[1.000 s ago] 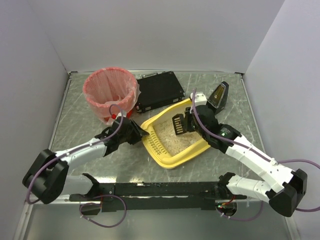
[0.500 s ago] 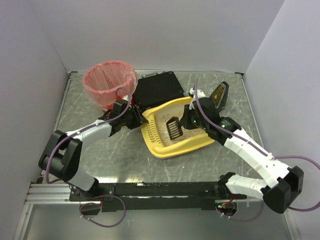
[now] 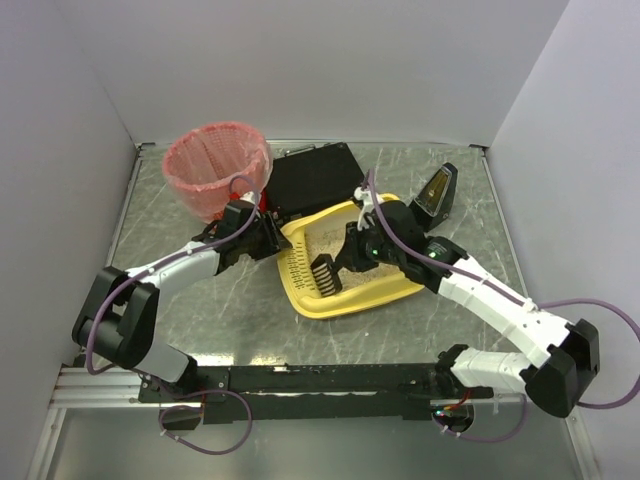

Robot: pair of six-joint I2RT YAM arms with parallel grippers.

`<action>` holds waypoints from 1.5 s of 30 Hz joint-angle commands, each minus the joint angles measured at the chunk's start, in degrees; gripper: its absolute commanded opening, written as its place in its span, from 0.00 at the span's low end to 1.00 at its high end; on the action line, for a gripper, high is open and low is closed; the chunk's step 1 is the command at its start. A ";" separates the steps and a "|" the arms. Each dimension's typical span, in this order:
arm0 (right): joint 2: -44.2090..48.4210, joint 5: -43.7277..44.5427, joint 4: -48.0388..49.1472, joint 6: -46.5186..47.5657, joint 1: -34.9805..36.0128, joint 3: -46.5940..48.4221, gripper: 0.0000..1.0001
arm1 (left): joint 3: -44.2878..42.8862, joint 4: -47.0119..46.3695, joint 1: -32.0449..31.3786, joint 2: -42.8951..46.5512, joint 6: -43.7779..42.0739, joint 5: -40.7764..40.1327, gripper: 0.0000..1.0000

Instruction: Clean the litter box

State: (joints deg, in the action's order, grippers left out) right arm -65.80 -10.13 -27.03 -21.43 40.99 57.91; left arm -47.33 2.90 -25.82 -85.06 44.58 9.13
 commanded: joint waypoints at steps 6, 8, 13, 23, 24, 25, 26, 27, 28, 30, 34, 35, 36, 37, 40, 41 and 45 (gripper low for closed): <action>-3.45 20.29 -3.56 -2.66 0.15 8.43 0.00 | 0.84 8.71 0.25 -1.25 -3.71 -6.84 0.48; -3.90 20.77 -2.95 -0.82 -0.91 9.76 0.00 | 0.49 9.14 0.25 -1.78 -3.88 -6.84 0.48; -6.43 17.44 0.13 -2.82 -3.46 13.80 0.00 | 0.92 9.85 0.25 -1.87 -4.41 -7.01 0.47; -17.17 12.95 -6.81 -7.13 -4.87 21.55 0.00 | 0.84 10.02 0.25 -1.87 -5.47 -5.96 0.47; -17.34 12.86 -7.16 -7.22 -4.87 21.20 0.00 | 1.01 9.94 0.16 -1.69 -5.47 -5.96 0.47; -17.34 12.94 -8.47 -7.48 -4.96 21.10 0.00 | 1.27 9.67 0.16 -1.69 -5.38 -5.53 0.47; -17.00 13.81 -8.74 -7.22 -4.96 20.67 0.00 | 1.36 9.59 0.16 -1.78 -5.20 -5.43 0.47; -16.64 14.34 -9.35 -7.31 -4.96 20.58 0.00 | 1.28 9.76 0.16 -1.87 -5.12 -5.35 0.47; -16.55 14.61 -9.71 -6.96 -4.96 20.40 0.00 | 1.10 9.85 0.16 -1.87 -5.11 -5.08 0.47; -17.16 14.26 -10.84 -6.69 -4.87 20.40 0.00 | 1.19 9.85 0.16 -1.61 -5.11 -4.91 0.47; -16.56 20.13 -14.63 -8.01 -4.96 21.20 0.00 | 1.54 10.11 -0.01 -1.16 -4.85 -4.99 0.47; -15.42 21.54 -13.59 -8.01 -5.13 19.80 0.00 | 1.54 10.20 -0.02 -1.25 -4.85 -5.08 0.47; -13.06 22.69 -12.88 -7.93 -5.66 19.18 0.00 | 1.71 10.29 -0.19 -1.08 -4.85 -5.34 0.47; -12.08 22.70 -12.35 -7.40 -5.92 18.47 0.00 | 1.72 10.29 -0.19 -1.16 -4.85 -5.26 0.47; -11.63 22.61 -13.49 -7.57 -6.45 18.38 0.00 | 1.72 10.29 -0.28 -0.81 -4.94 -5.26 0.47; -11.89 22.18 -13.58 -7.57 -6.45 18.12 0.00 | 1.72 10.29 -0.37 -0.81 -4.94 -5.52 0.48; -16.55 19.89 -15.69 -8.63 -6.45 18.82 0.00 | 1.37 10.64 -0.54 -0.99 -4.94 -5.52 0.47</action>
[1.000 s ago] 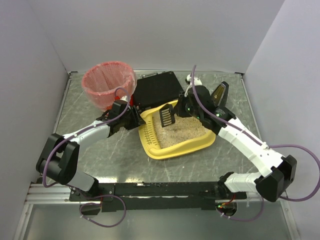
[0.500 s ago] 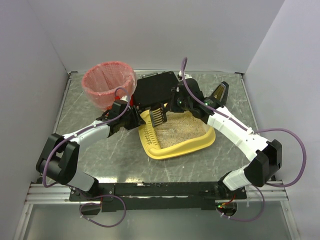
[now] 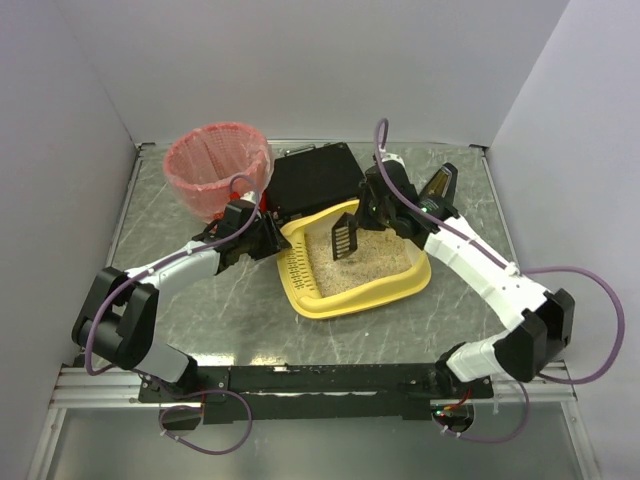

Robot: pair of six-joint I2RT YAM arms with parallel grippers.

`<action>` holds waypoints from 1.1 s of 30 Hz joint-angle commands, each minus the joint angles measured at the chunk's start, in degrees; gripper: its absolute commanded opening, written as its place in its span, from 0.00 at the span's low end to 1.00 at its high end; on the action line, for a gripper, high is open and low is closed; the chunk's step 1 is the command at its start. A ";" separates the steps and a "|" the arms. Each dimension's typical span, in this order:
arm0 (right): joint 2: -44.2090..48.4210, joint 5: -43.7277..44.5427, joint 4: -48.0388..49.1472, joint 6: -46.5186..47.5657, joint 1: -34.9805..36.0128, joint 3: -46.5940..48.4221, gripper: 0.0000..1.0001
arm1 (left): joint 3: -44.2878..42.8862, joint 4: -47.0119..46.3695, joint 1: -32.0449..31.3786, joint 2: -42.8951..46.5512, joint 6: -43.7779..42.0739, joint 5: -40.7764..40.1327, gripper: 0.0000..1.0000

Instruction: Clean the litter box

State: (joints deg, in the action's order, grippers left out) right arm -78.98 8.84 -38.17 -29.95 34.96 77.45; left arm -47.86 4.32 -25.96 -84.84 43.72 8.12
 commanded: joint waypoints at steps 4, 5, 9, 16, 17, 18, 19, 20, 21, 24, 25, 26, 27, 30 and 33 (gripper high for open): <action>-4.08 -6.44 3.68 0.34 -0.33 -3.26 0.00 | 2.50 8.78 -0.68 -0.68 -3.91 -4.52 0.48; -3.90 -7.69 5.55 0.68 -0.33 -3.62 0.00 | 2.50 8.87 -0.85 -0.77 -3.82 -4.52 0.47; -1.53 -8.14 15.57 -0.28 0.72 -6.69 0.00 | 2.68 8.69 -1.29 -0.86 -3.73 -4.43 0.47; -5.55 -15.86 18.66 -1.51 0.72 -6.61 0.00 | 2.15 8.69 -1.64 -1.73 -3.91 -4.52 0.48; -6.18 -17.44 18.75 -2.47 0.72 -6.44 0.00 | 2.15 8.78 -1.64 -1.73 -3.91 -4.69 0.48; -6.62 -17.54 19.10 -2.74 0.81 -6.52 0.00 | 2.07 8.87 -1.64 -1.82 -3.91 -4.69 0.48; -6.97 -17.89 19.45 -2.74 0.72 -6.61 0.00 | 1.98 9.04 -1.64 -1.82 -3.91 -4.95 0.48; -7.50 -18.50 19.45 -2.65 0.81 -6.35 0.00 | 1.98 9.13 -1.64 -1.82 -3.91 -4.87 0.48; -9.42 -18.51 18.76 -2.30 0.72 -5.65 0.00 | 2.06 9.04 -1.64 -1.74 -3.91 -4.95 0.48; -12.59 -16.24 12.87 -1.86 0.63 -3.71 0.00 | 1.80 8.87 -1.64 -1.82 -3.91 -4.69 0.48; -12.86 -15.35 11.99 -2.12 0.46 -3.80 0.00 | 1.89 8.95 -1.73 -1.82 -3.82 -4.87 0.48; -12.95 -13.87 9.28 -2.04 0.55 -3.71 0.00 | 1.80 8.95 -1.73 -1.82 -3.82 -5.13 0.48; -12.87 -9.85 8.04 -1.69 0.55 -3.80 0.00 | 1.80 8.95 -1.73 -1.65 -3.82 -5.04 0.47; -11.12 -1.59 2.59 -0.55 0.28 -3.10 0.00 | 1.98 8.96 -1.73 -1.38 -3.91 -5.13 0.48; -8.66 5.99 -3.46 0.95 0.28 -0.55 0.00 | 2.15 9.13 -1.73 -1.21 -3.74 -5.04 0.48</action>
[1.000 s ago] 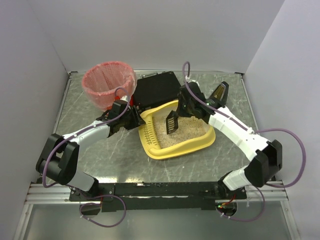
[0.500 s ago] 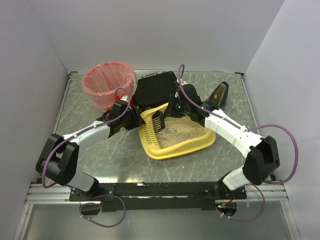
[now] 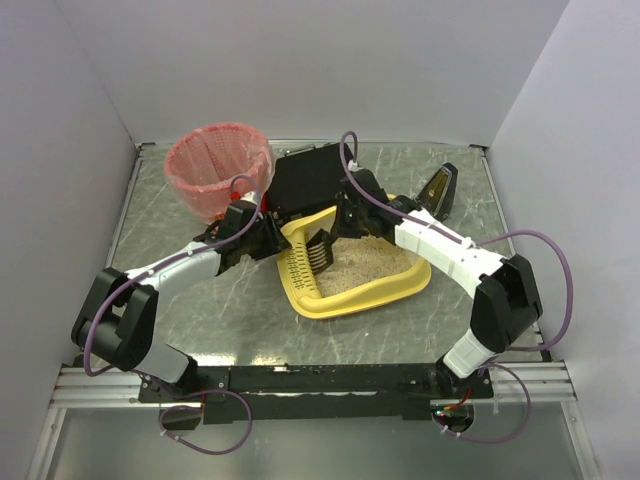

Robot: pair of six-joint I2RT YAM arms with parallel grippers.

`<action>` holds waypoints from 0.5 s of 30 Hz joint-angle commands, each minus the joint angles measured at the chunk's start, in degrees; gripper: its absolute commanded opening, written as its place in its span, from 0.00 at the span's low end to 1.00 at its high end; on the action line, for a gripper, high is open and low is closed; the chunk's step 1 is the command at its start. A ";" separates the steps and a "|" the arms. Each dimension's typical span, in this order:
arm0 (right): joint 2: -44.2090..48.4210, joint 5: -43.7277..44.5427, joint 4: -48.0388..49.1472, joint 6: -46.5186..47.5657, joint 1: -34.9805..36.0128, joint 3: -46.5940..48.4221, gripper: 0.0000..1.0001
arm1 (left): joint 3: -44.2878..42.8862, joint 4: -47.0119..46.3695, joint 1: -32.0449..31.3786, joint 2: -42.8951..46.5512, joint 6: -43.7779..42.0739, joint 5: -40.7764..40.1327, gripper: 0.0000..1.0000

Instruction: Clean the litter box

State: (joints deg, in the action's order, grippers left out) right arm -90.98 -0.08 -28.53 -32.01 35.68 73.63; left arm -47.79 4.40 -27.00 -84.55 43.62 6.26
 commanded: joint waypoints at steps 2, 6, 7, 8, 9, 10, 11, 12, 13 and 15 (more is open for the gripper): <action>4.84 21.15 -15.23 4.14 -0.70 4.95 0.00 | 2.17 8.78 -0.68 -1.49 -3.63 -3.19 0.48; 8.79 20.57 -14.28 9.48 -1.49 5.13 0.00 | 1.83 8.78 -0.68 -1.84 -3.80 -3.10 0.48; 9.93 14.12 -12.70 11.08 -1.40 3.99 0.00 | 1.91 8.78 -0.77 -1.84 -3.80 -3.10 0.48; 12.03 9.79 -11.29 12.92 -1.40 3.37 0.00 | 1.82 8.87 -0.77 -1.84 -3.80 -3.10 0.48; 12.58 5.83 -10.58 15.03 -1.49 3.11 0.00 | 1.82 8.95 -0.77 -1.84 -3.80 -3.27 0.48; 12.84 0.57 -9.71 16.70 -1.40 2.84 0.00 | 1.82 8.87 -0.68 -1.84 -3.89 -3.36 0.48; 12.76 -7.84 -9.18 18.20 -1.40 2.49 0.00 | 1.82 8.78 -0.77 -1.93 -3.89 -3.36 0.48; 12.67 -11.92 -8.21 20.12 -1.49 1.97 0.00 | 1.91 8.69 -0.77 -1.93 -3.89 -3.19 0.48; 12.41 -15.62 -6.72 21.54 -1.58 1.00 0.00 | 1.82 8.69 -0.77 -2.02 -3.98 -3.10 0.48; 10.13 -22.93 -7.23 23.99 -1.49 1.78 0.00 | 1.65 8.69 -0.77 -2.11 -4.06 -3.27 0.48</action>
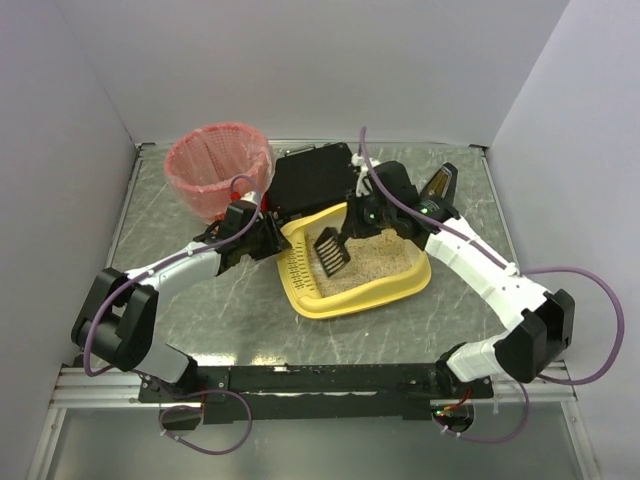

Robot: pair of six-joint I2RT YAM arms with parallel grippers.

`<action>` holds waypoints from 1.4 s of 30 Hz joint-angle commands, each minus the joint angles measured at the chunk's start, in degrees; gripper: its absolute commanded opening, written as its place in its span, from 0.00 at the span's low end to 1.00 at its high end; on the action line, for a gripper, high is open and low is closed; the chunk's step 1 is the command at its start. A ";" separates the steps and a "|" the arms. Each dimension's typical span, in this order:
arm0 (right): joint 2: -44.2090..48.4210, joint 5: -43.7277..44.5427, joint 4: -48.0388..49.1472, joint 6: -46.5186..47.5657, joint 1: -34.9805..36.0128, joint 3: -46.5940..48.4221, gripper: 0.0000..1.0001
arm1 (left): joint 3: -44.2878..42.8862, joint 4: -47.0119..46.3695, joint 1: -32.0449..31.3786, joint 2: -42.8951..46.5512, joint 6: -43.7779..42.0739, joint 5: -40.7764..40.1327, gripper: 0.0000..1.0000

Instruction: Clean the litter box

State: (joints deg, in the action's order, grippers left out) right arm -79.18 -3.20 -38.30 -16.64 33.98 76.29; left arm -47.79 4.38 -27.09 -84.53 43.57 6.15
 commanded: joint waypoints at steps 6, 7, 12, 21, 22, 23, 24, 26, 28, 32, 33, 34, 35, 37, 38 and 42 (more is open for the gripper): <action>-10.11 -23.26 -3.35 10.23 0.12 3.69 0.00 | 1.74 8.45 -0.68 -2.22 -4.02 -2.64 0.48; -10.56 -23.51 -3.96 10.40 0.04 3.78 0.00 | 1.74 8.71 -0.68 -2.13 -4.02 -2.90 0.48; -10.04 -29.93 -3.46 8.92 0.13 2.82 0.00 | 1.74 8.71 -0.68 -1.78 -4.11 -2.90 0.48; -5.11 -17.47 -1.60 10.13 -5.40 4.12 0.00 | 1.82 8.62 -0.68 -2.30 -4.11 -2.81 0.48; -4.68 -15.89 -2.12 11.62 -7.76 4.39 0.00 | 1.82 8.54 -0.68 -2.22 -4.11 -2.81 0.48; -4.58 -11.69 -2.21 15.38 -9.00 4.65 0.00 | 1.82 8.36 -0.68 -2.30 -4.20 -2.81 0.48; -4.50 -9.74 -1.60 17.24 -10.15 4.22 0.00 | 1.82 8.45 -0.68 -2.30 -4.20 -2.64 0.48; -4.93 -8.66 2.87 22.41 -13.83 3.60 0.00 | 1.91 8.19 -0.68 -2.57 -4.20 -2.46 0.48; -7.81 -10.15 4.29 25.42 -15.43 4.65 0.00 | 1.91 8.80 -0.68 -2.66 -4.20 -2.64 0.47; -13.63 -13.65 -1.56 31.23 -15.61 9.30 0.00 | 2.35 8.45 -0.68 -2.22 -3.85 -3.16 0.48; -14.24 -18.28 -2.99 31.41 -15.69 10.44 0.00 | 2.18 8.62 -0.59 -2.30 -3.93 -3.16 0.48; -13.90 -21.55 -4.14 31.84 -15.43 10.02 0.00 | 2.00 8.80 -0.68 -2.48 -3.93 -3.43 0.48; -13.29 -23.76 -4.49 32.02 -15.34 9.15 0.00 | 1.83 8.80 -0.68 -2.48 -3.93 -3.43 0.48; -11.80 -29.11 -5.37 31.94 -15.17 6.16 0.00 | 2.00 8.45 -0.68 -2.22 -3.85 -3.34 0.48; -11.70 -29.92 -6.25 31.15 -15.17 5.89 0.00 | 2.26 8.36 -0.68 -2.13 -3.85 -3.25 0.48; -11.53 -32.74 -8.54 31.76 -14.82 3.00 0.00 | 2.09 8.45 -0.68 -2.39 -3.76 -3.08 0.48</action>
State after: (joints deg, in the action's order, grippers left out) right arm -93.01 -28.25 -43.31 13.13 18.63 81.82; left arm -47.79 4.36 -27.09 -84.58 43.53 6.13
